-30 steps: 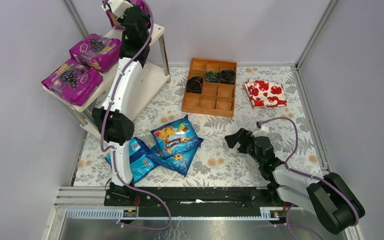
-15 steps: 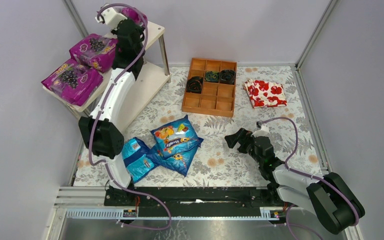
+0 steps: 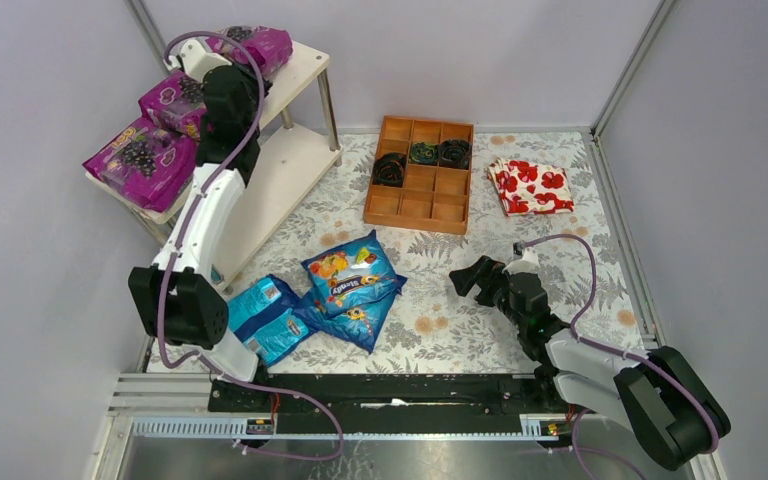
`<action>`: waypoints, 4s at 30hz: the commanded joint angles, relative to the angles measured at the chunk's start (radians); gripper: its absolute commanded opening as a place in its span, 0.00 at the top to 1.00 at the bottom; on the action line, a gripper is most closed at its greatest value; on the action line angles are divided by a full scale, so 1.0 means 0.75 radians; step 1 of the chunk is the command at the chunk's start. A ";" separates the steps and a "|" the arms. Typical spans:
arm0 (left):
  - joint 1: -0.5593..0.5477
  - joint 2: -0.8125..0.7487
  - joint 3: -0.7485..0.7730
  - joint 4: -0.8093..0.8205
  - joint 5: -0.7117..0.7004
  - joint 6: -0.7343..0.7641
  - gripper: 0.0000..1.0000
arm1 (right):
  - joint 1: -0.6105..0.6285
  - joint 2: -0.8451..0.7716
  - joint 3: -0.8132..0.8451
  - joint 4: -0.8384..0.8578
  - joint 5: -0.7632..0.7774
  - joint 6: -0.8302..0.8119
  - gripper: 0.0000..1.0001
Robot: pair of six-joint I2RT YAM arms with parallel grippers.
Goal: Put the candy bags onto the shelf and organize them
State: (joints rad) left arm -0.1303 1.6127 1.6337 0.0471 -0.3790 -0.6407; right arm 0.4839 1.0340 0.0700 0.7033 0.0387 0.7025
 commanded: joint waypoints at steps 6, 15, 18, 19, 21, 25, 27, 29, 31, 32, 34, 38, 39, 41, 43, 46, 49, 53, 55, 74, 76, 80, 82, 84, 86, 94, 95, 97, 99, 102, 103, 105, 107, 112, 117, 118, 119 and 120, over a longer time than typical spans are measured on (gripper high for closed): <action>0.022 -0.234 -0.083 0.032 0.271 -0.040 0.73 | -0.004 -0.025 0.019 0.077 -0.012 -0.008 0.00; 0.023 -0.406 -0.158 0.093 0.289 0.162 0.41 | -0.003 -0.017 0.021 0.081 -0.019 -0.008 0.00; 0.022 -0.317 -0.044 0.100 0.438 0.213 0.41 | -0.003 -0.013 0.023 0.081 -0.017 -0.008 0.00; 0.022 -0.268 0.028 0.069 0.512 0.228 0.40 | -0.003 -0.012 0.023 0.081 -0.017 -0.008 0.00; 0.022 -0.150 0.167 -0.017 0.626 0.256 0.37 | -0.004 -0.010 0.026 0.081 -0.018 -0.005 0.00; 0.021 0.000 0.300 -0.092 0.622 0.322 0.31 | -0.004 -0.011 0.027 0.079 -0.016 -0.005 0.00; 0.022 0.038 0.314 -0.069 0.610 0.380 0.26 | -0.005 -0.006 0.029 0.078 -0.015 -0.006 0.00; 0.022 0.093 0.358 -0.102 0.601 0.432 0.24 | -0.004 0.003 0.034 0.078 -0.016 -0.006 0.00; 0.024 0.162 0.443 -0.198 0.621 0.453 0.23 | -0.004 0.012 0.039 0.077 -0.018 -0.005 0.00; 0.024 0.189 0.483 -0.245 0.645 0.452 0.23 | -0.004 0.017 0.042 0.077 -0.019 -0.006 0.00; 0.025 0.213 0.504 -0.294 0.683 0.440 0.24 | -0.003 0.025 0.047 0.076 -0.022 -0.006 0.00; 0.028 0.142 0.399 -0.239 0.755 0.373 0.24 | -0.003 0.029 0.048 0.075 -0.023 -0.008 0.00; 0.028 0.098 0.371 -0.204 0.773 0.367 0.23 | -0.003 0.026 0.048 0.075 -0.023 -0.008 0.00; 0.028 0.032 0.343 -0.180 0.793 0.364 0.22 | -0.003 0.028 0.049 0.074 -0.022 -0.007 0.00; 0.028 -0.028 0.343 -0.191 0.798 0.377 0.20 | -0.003 0.034 0.052 0.075 -0.025 -0.007 0.00; 0.028 -0.130 0.320 -0.255 0.728 0.422 0.15 | -0.004 0.039 0.053 0.080 -0.031 -0.008 0.00; 0.028 -0.228 0.262 -0.357 0.527 0.494 0.15 | -0.004 0.031 0.046 0.084 -0.034 -0.007 0.00; 0.028 -0.302 0.201 -0.502 0.200 0.601 0.14 | -0.004 0.007 0.029 0.096 -0.043 -0.005 0.00; 0.028 -0.321 0.179 -0.555 0.122 0.639 0.13 | -0.003 -0.001 0.023 0.096 -0.043 -0.005 0.00; 0.039 -0.188 0.261 -0.816 0.213 0.644 0.15 | -0.004 -0.016 0.011 0.101 -0.050 -0.003 0.00; 0.039 -0.205 0.252 -0.835 0.231 0.630 0.17 | -0.003 -0.013 0.013 0.101 -0.050 -0.003 0.00; 0.039 -0.236 0.251 -0.906 0.269 0.601 0.18 | -0.003 -0.004 0.016 0.101 -0.050 -0.004 0.00; 0.039 -0.260 0.230 -0.921 0.299 0.587 0.18 | -0.004 -0.001 0.018 0.102 -0.050 -0.003 0.00; 0.039 -0.288 0.198 -0.922 0.335 0.574 0.18 | -0.004 0.002 0.019 0.101 -0.050 -0.003 0.00; 0.039 -0.308 0.177 -0.922 0.363 0.566 0.19 | -0.004 0.003 0.021 0.100 -0.050 -0.003 0.00; 0.039 -0.366 0.199 -0.930 0.394 0.552 0.19 | -0.003 0.019 0.031 0.095 -0.049 -0.002 0.00; 0.039 -0.370 0.202 -0.930 0.399 0.549 0.19 | -0.003 0.022 0.032 0.095 -0.050 -0.002 0.00; 0.039 -0.374 0.205 -0.929 0.405 0.533 0.20 | -0.003 0.024 0.033 0.096 -0.050 -0.002 0.00; 0.039 -0.380 0.205 -0.923 0.397 0.516 0.21 | -0.003 0.024 0.033 0.095 -0.050 -0.002 0.00; 0.039 -0.420 0.183 -0.882 0.329 0.508 0.24 | -0.004 0.024 0.033 0.095 -0.050 -0.002 0.00; 0.039 -0.445 0.168 -0.860 0.289 0.504 0.25 | -0.004 0.024 0.033 0.095 -0.050 -0.003 0.00; 0.040 -0.501 0.123 -0.807 0.218 0.495 0.27 | -0.004 0.028 0.035 0.096 -0.050 -0.004 0.00; 0.039 -0.556 0.079 -0.773 0.156 0.491 0.35 | -0.003 0.032 0.037 0.095 -0.076 -0.003 0.00; 0.039 -0.655 0.000 -0.741 -0.031 0.514 0.39 | -0.005 0.029 0.036 0.097 -0.083 -0.006 0.00; 0.041 -0.568 0.099 -0.863 -0.060 0.440 0.31 | -0.004 0.026 0.033 0.096 -0.084 -0.003 0.00; 0.042 -0.528 0.143 -0.914 -0.066 0.428 0.29 | -0.004 0.025 0.033 0.095 -0.083 -0.006 0.00; 0.046 -0.490 0.195 -0.962 -0.080 0.415 0.27 | -0.004 0.023 0.032 0.095 -0.082 -0.004 0.00; 0.050 -0.449 0.230 -1.005 -0.090 0.404 0.26 | -0.003 0.021 0.030 0.095 -0.082 -0.005 0.00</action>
State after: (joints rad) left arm -0.1028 1.1671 1.7046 -0.6128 -0.3889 -0.2913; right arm 0.4839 1.0542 0.0761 0.7334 -0.0181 0.7040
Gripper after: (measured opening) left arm 0.719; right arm 0.995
